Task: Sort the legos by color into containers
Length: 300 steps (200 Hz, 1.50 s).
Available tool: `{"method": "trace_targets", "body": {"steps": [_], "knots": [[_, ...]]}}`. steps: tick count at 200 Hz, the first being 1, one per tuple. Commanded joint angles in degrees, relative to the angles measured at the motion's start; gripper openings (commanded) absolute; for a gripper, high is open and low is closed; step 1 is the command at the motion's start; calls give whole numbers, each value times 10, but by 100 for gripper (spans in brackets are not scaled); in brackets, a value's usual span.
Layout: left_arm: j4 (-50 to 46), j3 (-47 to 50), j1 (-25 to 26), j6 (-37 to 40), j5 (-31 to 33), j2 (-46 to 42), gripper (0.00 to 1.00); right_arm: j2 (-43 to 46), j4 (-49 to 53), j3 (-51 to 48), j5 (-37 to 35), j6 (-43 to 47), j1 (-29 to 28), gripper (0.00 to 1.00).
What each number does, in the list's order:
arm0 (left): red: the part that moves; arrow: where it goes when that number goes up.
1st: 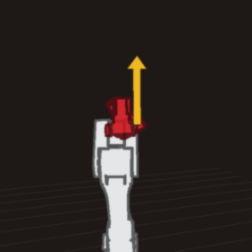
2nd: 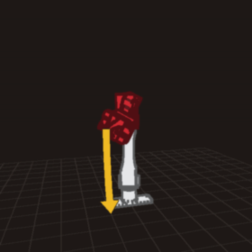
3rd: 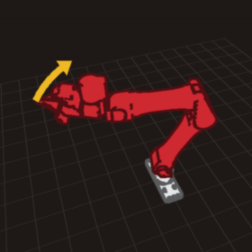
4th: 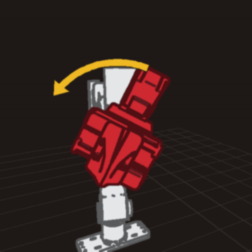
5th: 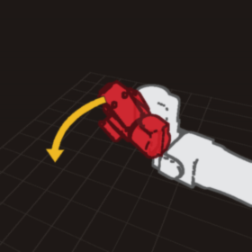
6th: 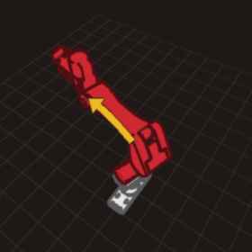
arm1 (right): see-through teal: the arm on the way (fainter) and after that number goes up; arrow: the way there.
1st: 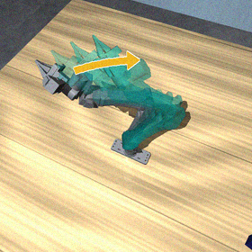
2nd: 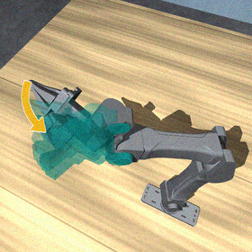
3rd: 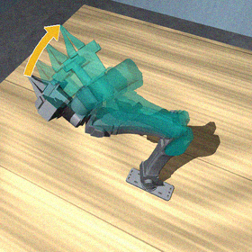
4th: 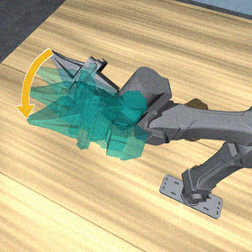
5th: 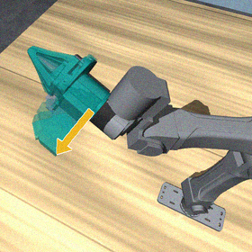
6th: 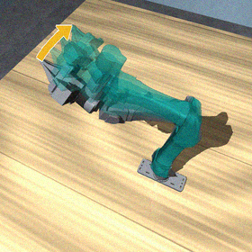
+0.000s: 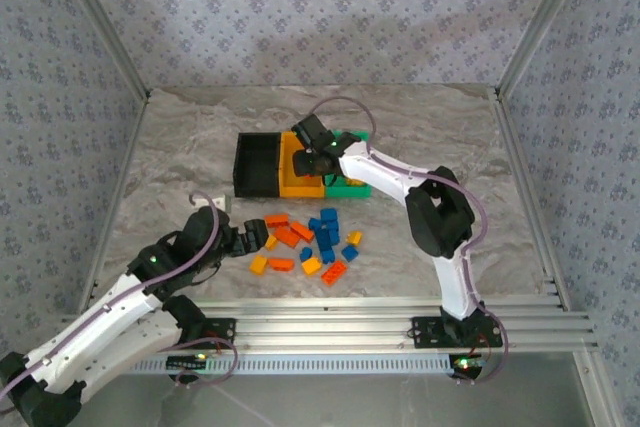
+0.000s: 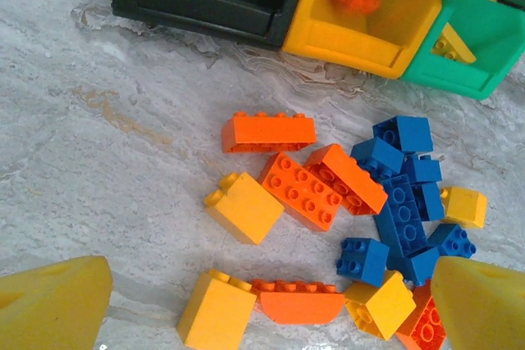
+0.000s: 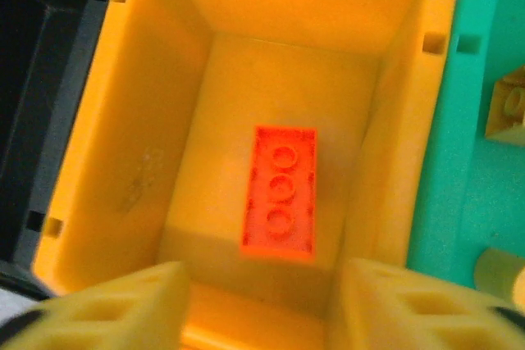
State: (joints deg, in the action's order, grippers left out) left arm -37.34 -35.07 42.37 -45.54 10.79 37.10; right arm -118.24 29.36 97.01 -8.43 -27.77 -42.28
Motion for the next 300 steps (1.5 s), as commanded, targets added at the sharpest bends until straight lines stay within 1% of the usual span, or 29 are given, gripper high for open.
{"method": "trace_targets", "body": {"steps": [1,10,24,52,68,86,106,111,132,145,169,209,242,274,300], "knots": [[-11,1,-4,-1,9,-5,99,5,-5,27,-2,-11,-2,70],[-9,0,-3,3,8,-5,99,16,-9,25,-3,-10,-5,73],[-4,-3,-3,14,1,-3,99,43,-16,12,-8,-9,-9,73],[14,-14,-3,47,-21,27,99,125,-60,-83,-9,-21,-19,75],[27,-23,-3,65,-38,72,99,174,-89,-153,-9,-38,-23,76],[47,-33,0,84,-38,141,100,224,-112,-227,-8,-55,-27,76],[77,-47,8,98,-16,220,99,274,-124,-282,-16,-67,-27,77],[85,-50,11,101,-7,237,100,284,-126,-309,-20,-68,-28,77],[135,-54,12,123,18,280,99,319,-126,-347,-28,-70,-28,77],[164,-58,14,143,26,300,100,333,-127,-363,-34,-71,-27,78],[187,-73,11,164,47,348,100,353,-129,-381,-42,-73,-26,78],[224,-102,-2,177,42,432,99,372,-130,-394,-49,-74,-25,79],[227,-108,-11,172,48,474,100,389,-126,-403,-52,-71,-20,79],[238,-77,-26,155,44,476,96,400,-131,-415,-51,-71,-16,80],[262,-60,-31,150,26,485,89,401,-135,-420,-50,-74,-13,80]]}}
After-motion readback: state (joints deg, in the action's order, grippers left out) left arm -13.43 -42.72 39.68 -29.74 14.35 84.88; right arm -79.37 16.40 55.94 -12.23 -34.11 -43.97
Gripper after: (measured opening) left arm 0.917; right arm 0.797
